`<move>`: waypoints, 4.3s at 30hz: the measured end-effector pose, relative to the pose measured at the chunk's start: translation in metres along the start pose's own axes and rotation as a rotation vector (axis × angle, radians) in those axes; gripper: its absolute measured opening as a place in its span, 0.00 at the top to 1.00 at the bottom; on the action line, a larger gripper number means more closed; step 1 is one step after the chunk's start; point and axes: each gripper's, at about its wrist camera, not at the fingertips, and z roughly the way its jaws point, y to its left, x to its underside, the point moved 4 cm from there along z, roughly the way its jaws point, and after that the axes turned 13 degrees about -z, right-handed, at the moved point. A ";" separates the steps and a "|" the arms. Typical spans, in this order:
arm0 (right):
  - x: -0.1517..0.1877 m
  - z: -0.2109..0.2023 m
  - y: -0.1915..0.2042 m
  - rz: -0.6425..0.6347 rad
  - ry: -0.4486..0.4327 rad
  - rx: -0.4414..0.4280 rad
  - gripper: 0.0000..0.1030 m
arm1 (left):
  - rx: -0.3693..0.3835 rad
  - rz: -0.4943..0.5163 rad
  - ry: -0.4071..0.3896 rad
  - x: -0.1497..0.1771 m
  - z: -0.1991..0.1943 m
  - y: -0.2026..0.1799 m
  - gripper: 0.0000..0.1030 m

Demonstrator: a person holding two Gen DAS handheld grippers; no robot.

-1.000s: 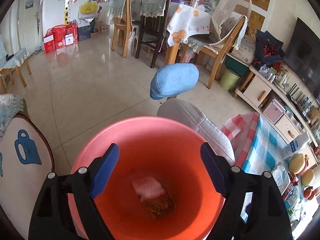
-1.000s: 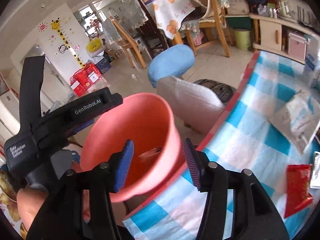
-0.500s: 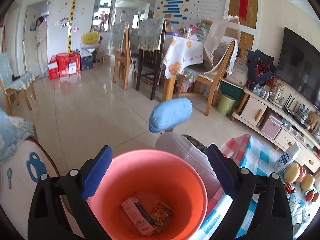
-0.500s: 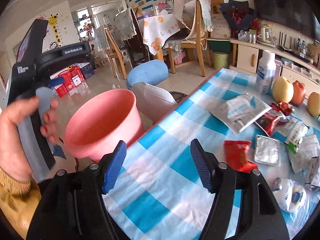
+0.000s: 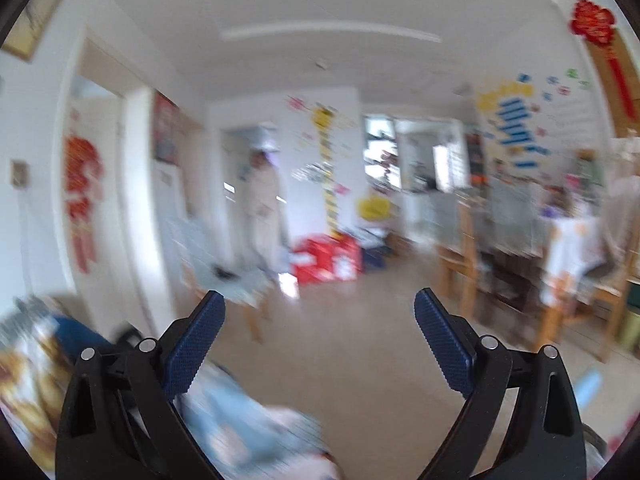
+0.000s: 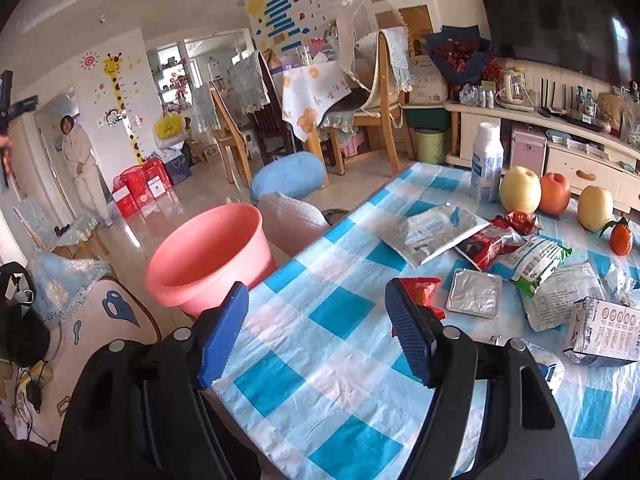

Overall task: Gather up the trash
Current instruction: 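Swing both tools back from the bucket toward the table, then grasp the red snack packet with the left tool, then hold the red packet in the left tool while the right tool grasps the white MAGICDAY bag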

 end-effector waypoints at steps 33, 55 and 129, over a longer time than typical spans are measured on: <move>0.007 -0.081 -0.072 0.067 -0.077 0.162 0.25 | 0.898 0.246 0.425 0.318 -0.336 -0.128 0.07; 0.059 -0.115 -0.194 0.202 -0.006 0.327 0.15 | 1.279 0.505 0.587 0.410 -0.524 -0.189 0.07; 0.109 0.040 -0.140 -0.092 0.364 0.127 0.30 | 1.148 0.365 1.053 0.514 -0.410 -0.297 0.59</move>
